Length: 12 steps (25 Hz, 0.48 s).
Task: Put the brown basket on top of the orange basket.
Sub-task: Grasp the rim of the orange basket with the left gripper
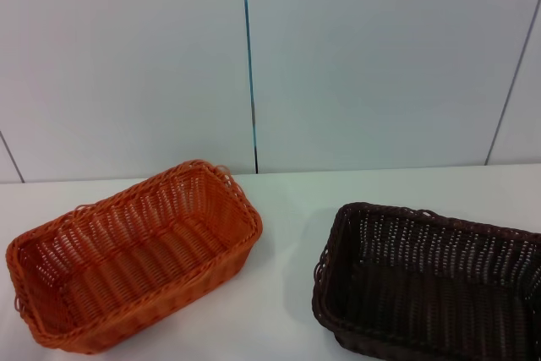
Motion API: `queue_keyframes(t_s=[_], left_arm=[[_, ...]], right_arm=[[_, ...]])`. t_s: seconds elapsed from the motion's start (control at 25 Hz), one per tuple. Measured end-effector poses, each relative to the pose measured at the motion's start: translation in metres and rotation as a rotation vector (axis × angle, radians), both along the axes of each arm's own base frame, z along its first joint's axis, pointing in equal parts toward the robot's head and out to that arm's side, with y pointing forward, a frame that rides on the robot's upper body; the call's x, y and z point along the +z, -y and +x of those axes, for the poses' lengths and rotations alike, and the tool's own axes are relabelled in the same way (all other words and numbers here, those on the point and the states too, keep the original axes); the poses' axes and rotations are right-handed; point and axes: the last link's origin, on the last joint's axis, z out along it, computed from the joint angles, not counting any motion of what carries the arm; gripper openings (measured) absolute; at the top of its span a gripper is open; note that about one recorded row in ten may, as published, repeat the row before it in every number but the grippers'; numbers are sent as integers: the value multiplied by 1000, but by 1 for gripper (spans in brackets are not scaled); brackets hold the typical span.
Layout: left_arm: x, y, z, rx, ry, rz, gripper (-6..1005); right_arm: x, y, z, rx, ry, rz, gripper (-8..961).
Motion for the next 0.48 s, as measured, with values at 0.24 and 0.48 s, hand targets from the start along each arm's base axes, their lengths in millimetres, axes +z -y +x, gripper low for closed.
queue_keyframes(t_s=[0.24, 0.48], left_arm=[[27, -16, 13, -22, 87, -104, 816], [36, -37, 19, 123, 23, -225, 814]], right_arm=[[13, -24, -38, -39, 352, -71, 826], [24, -39, -62, -237, 493, -95, 827]])
